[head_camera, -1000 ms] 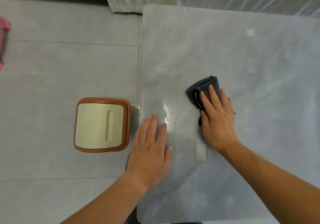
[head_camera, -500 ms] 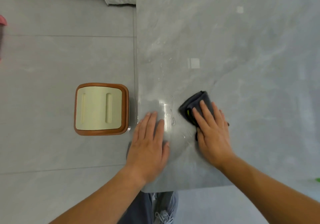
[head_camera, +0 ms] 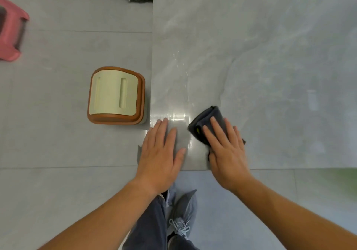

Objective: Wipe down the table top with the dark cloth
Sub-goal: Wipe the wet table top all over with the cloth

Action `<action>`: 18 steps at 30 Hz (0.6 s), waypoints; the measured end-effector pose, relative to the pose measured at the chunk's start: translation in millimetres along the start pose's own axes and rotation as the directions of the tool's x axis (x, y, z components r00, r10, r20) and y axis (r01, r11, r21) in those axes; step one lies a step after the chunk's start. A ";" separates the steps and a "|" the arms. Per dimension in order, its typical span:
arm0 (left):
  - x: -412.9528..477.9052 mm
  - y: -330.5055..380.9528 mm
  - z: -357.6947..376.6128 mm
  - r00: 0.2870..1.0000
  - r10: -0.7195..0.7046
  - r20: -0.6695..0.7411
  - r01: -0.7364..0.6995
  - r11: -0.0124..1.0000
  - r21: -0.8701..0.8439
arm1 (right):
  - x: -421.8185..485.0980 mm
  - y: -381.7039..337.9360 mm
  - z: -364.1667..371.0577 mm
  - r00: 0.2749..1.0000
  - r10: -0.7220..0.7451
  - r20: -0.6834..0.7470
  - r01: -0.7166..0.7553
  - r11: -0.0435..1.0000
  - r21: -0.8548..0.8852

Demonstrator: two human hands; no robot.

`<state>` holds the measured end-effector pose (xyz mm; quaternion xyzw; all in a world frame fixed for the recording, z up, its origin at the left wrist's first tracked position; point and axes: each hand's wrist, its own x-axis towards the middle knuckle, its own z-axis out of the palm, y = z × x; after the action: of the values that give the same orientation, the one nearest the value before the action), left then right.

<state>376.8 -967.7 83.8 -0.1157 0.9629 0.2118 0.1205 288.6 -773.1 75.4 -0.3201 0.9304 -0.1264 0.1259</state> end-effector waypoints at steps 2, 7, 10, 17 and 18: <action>-7.2 0.6 2.3 1.000 -0.006 0.007 0.006 1.000 0.002 | -11.4 11.8 -1.7 0.995 -0.093 0.026 0.094 0.995 -0.018; -23.2 -6.3 4.9 1.000 -0.001 0.010 0.000 1.000 0.013 | -9.2 27.4 -6.6 0.998 0.052 -0.018 -0.052 0.998 0.043; -28.9 -11.0 7.8 1.000 0.007 -0.007 -0.007 1.000 -0.019 | -26.3 -2.3 5.0 0.984 0.157 -0.083 -0.152 0.986 0.070; -29.3 -18.7 10.4 0.996 -0.067 -0.054 0.054 0.976 -0.211 | -40.5 -22.1 23.6 0.983 -0.184 -0.013 0.184 0.983 0.019; -27.5 -20.5 9.5 0.995 -0.087 -0.051 0.072 0.967 -0.243 | -32.3 -18.8 21.3 0.987 -0.160 -0.014 0.161 0.987 0.020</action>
<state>410.1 -977.0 75.3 -0.1746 0.9279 0.3185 0.0843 330.6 -770.6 66.3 -0.3918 0.9010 -0.1480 0.1130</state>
